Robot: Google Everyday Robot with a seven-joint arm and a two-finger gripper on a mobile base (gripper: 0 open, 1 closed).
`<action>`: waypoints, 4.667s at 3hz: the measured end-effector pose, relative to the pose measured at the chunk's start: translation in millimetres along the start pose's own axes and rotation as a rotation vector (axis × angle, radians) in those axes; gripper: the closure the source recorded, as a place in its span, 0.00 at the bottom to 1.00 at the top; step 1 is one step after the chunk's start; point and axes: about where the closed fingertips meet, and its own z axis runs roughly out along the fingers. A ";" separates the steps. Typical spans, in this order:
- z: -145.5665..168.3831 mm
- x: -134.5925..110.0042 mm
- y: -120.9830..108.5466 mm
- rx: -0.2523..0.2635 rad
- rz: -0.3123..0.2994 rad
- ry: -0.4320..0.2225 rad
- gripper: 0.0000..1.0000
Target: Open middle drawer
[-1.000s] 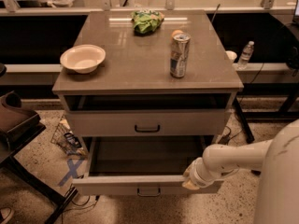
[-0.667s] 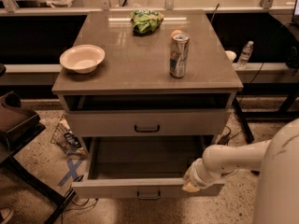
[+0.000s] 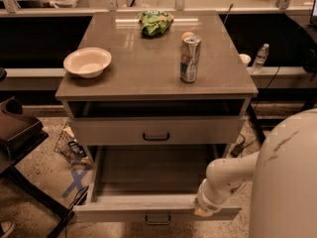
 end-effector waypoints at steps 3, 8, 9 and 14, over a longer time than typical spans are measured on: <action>0.4 -0.1 2.9 -0.008 -0.005 0.003 0.62; -19.4 -7.6 1.6 0.026 -0.008 0.043 0.00; -55.9 -6.0 -7.3 0.092 -0.030 0.127 0.18; -59.1 -15.5 -105.7 0.194 -0.126 0.095 1.00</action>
Offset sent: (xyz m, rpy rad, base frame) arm -0.0015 0.0006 0.0006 -0.0014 0.0042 0.0057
